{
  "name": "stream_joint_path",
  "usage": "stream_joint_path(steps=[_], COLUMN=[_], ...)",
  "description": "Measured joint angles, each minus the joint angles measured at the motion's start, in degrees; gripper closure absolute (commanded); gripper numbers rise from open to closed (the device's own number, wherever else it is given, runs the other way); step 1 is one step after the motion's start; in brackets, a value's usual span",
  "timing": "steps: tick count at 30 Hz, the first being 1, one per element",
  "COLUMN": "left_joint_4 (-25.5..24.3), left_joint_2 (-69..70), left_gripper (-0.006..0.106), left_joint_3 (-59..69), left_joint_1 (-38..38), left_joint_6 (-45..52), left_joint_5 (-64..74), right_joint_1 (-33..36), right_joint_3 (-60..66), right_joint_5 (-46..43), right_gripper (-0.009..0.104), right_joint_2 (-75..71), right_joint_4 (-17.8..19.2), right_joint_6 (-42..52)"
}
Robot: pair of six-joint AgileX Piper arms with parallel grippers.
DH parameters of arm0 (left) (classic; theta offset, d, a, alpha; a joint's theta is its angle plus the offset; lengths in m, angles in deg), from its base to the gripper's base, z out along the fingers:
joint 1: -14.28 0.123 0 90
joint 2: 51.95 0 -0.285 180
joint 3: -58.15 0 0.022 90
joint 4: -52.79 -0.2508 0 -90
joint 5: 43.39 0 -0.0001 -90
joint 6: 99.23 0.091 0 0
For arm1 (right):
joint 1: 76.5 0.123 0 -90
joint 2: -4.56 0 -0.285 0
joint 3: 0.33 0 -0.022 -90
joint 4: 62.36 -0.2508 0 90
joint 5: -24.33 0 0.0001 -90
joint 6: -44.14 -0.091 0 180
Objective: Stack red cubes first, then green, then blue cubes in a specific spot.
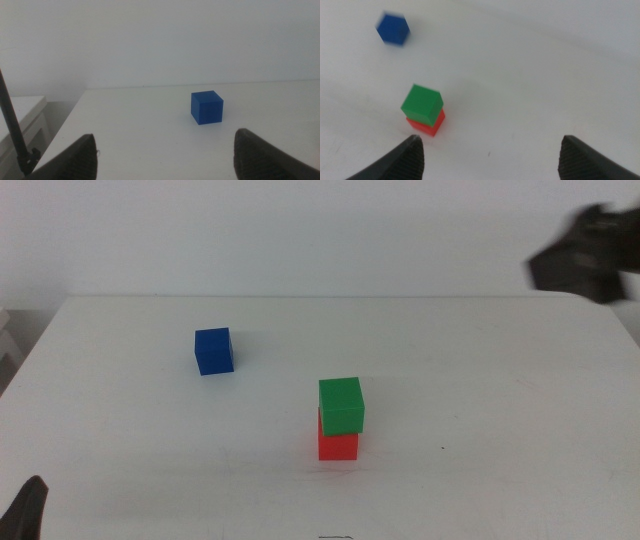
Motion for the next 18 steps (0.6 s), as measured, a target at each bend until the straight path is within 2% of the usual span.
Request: stream_joint_path(steps=[3, 6, 10, 13, 18], left_joint_4=[0.00, 0.00, 0.00, 0.00, 0.00], left_joint_2=[0.00, 0.00, 0.00, 0.00, 0.00], left_gripper=[0.007, 0.007, 0.007, 0.007, 0.007], left_joint_3=[0.00, 0.00, 0.00, 0.00, 0.00], left_joint_1=[0.00, 0.00, 0.00, 0.00, 0.00], left_joint_6=[0.00, 0.00, 0.00, 0.00, 0.00], left_joint_5=[0.00, 0.00, 0.00, 0.00, 0.00], right_joint_1=[-1.17, -1.25, -1.25, -1.25, -1.25], right_joint_3=[7.44, 14.24, 20.33, 22.28, 22.73], right_joint_5=[-5.90, -10.82, -14.13, -14.89, -16.16], right_gripper=[0.021, 0.021, 0.021, 0.021, 0.021], right_joint_2=[-9.18, -16.78, -23.15, -24.76, -24.84], right_joint_4=[-3.01, -7.90, -13.03, -14.39, -14.55], right_joint_6=[6.91, 13.68, 22.06, 24.51, 24.81])
